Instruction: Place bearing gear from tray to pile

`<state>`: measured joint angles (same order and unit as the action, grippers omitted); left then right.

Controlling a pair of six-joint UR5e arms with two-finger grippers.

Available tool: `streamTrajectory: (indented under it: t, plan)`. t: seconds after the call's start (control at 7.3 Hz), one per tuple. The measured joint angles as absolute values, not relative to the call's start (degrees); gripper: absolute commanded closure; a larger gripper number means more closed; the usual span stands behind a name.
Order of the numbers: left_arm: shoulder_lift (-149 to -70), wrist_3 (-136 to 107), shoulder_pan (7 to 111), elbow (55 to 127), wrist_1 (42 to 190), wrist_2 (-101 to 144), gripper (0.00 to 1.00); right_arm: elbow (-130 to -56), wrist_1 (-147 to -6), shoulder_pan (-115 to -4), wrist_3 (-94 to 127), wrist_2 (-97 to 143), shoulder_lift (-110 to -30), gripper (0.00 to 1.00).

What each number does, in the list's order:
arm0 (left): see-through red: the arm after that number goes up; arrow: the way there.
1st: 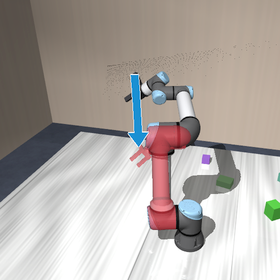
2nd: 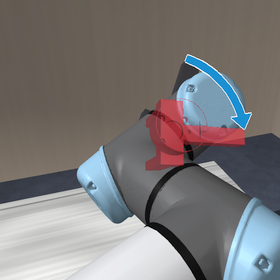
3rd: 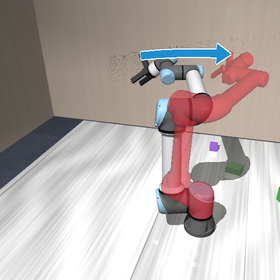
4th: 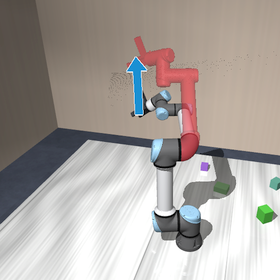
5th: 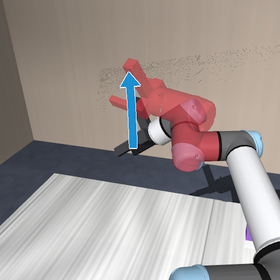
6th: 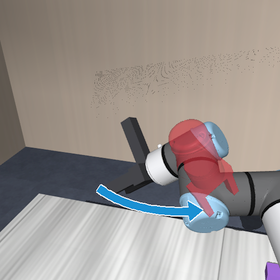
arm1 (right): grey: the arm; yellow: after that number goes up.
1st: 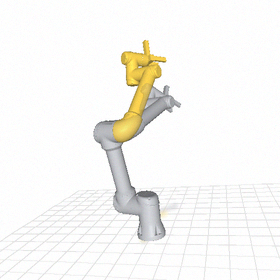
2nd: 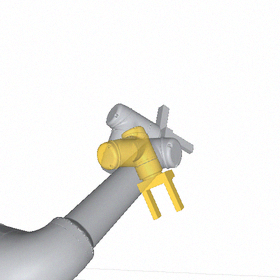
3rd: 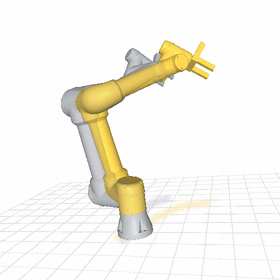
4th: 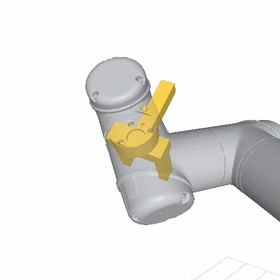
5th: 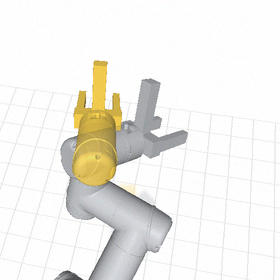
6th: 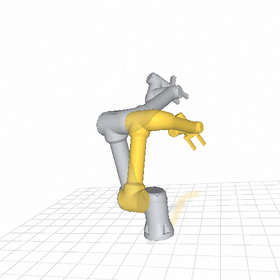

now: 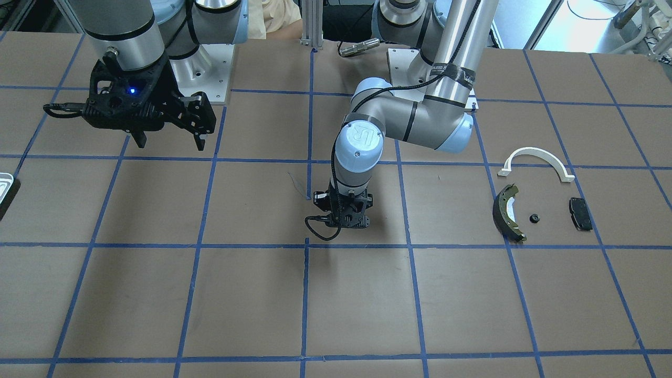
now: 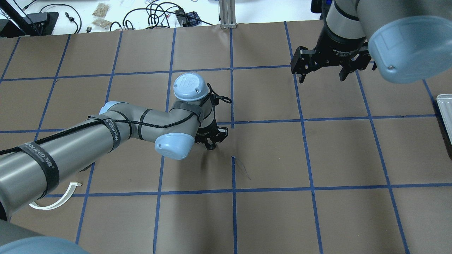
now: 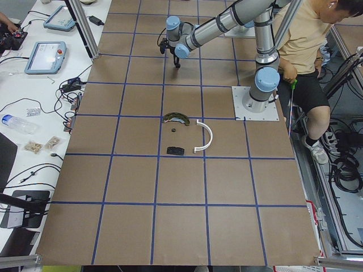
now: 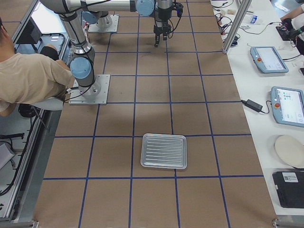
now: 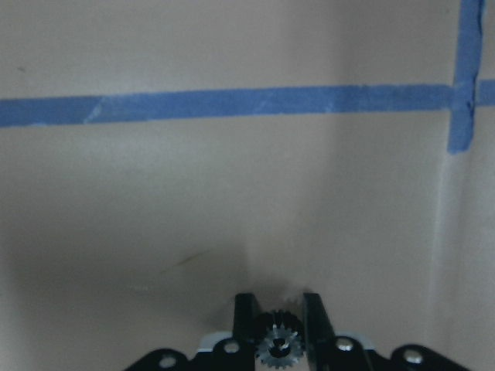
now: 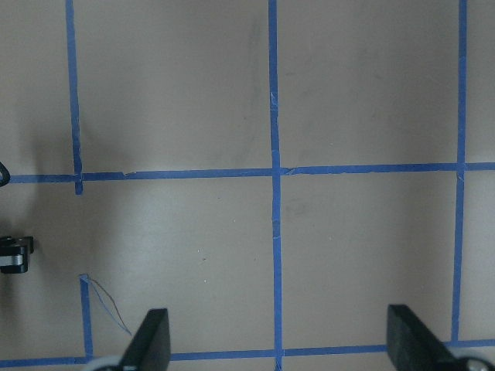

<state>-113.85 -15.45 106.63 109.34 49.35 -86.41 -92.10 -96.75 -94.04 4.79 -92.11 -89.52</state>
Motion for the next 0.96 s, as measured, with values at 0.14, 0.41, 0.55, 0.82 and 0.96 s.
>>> streamTrajectory:
  t: [0.14, 0.41, 0.55, 0.82, 0.96]
  plan:
    - [-113.3, -14.3, 105.6, 107.2, 51.3, -86.7, 1.0, -92.1, -96.7, -94.0, 4.8, -92.1, -89.5, 0.0]
    - [-111.7, -6.9, 98.1, 98.1, 64.6, -87.2, 1.0, -92.1, -96.8, -94.1, 4.8, -92.2, -89.5, 0.0]
    - [-111.2, -1.6, 92.7, 93.0, 72.6, -87.7, 1.0, -92.1, -96.8, -94.1, 4.8, -92.3, -89.5, 0.0]
    - [-110.7, 11.2, 80.9, 88.8, 81.2, -91.6, 1.0, -92.1, -96.8, -94.2, 4.8, -92.5, -89.6, 0.0]
    - [-110.6, 17.8, 75.6, 88.9, 82.0, -95.6, 1.0, -92.1, -96.8, -94.2, 4.8, -92.6, -89.6, 0.0]
